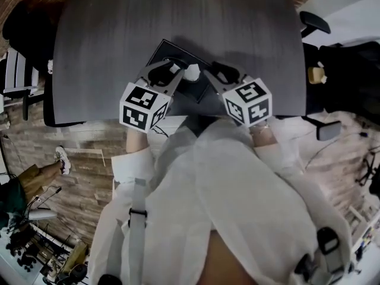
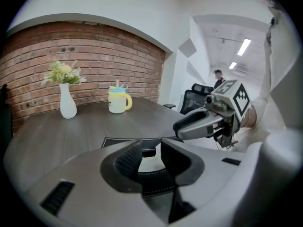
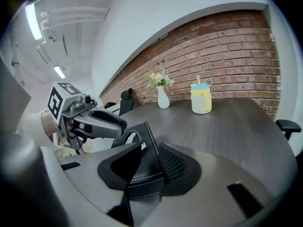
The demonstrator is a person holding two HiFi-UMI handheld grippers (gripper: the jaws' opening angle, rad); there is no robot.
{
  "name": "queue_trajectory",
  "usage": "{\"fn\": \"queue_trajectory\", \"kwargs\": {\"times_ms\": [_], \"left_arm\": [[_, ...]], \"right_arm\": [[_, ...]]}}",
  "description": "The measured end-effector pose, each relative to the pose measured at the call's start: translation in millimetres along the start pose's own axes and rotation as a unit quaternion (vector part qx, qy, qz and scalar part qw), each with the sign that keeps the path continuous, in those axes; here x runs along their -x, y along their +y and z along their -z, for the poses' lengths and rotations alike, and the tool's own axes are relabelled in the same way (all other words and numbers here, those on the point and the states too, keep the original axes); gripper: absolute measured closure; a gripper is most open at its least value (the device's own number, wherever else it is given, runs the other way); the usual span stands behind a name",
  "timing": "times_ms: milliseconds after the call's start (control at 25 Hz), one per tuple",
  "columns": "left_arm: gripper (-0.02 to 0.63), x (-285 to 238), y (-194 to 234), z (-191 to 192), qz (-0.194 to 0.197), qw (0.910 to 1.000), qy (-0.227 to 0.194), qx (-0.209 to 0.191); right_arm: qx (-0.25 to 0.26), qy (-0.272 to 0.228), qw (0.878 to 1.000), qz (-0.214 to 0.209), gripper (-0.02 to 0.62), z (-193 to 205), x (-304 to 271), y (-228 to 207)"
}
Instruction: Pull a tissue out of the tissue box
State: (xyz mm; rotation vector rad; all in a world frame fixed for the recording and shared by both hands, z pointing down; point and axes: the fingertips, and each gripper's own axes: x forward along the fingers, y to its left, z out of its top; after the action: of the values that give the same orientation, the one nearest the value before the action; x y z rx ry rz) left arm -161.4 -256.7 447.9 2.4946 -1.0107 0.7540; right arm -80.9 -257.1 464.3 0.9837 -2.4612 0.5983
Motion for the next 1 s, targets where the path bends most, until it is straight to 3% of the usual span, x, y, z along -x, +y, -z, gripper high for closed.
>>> {"fn": "queue_trajectory", "kwargs": {"times_ms": [320, 560, 1000], "left_arm": [[0.503, -11.1, -7.8, 7.8, 0.032, 0.9963, 0.041, -0.068], [0.503, -18.8, -16.0, 17.0, 0.053, 0.9825, 0.081, -0.159], [0.503, -31.5, -14.9, 28.1, 0.084, 0.9660, 0.128, -0.209]], "right_arm": [[-0.011, 0.013, 0.999, 0.028, 0.453, 17.7, 6.3, 8.5], [-0.036, 0.027, 0.997, 0.055, 0.420, 31.1, 9.9, 3.1], [-0.101, 0.037, 0.992, 0.062, 0.399, 37.3, 8.3, 1.3]]}}
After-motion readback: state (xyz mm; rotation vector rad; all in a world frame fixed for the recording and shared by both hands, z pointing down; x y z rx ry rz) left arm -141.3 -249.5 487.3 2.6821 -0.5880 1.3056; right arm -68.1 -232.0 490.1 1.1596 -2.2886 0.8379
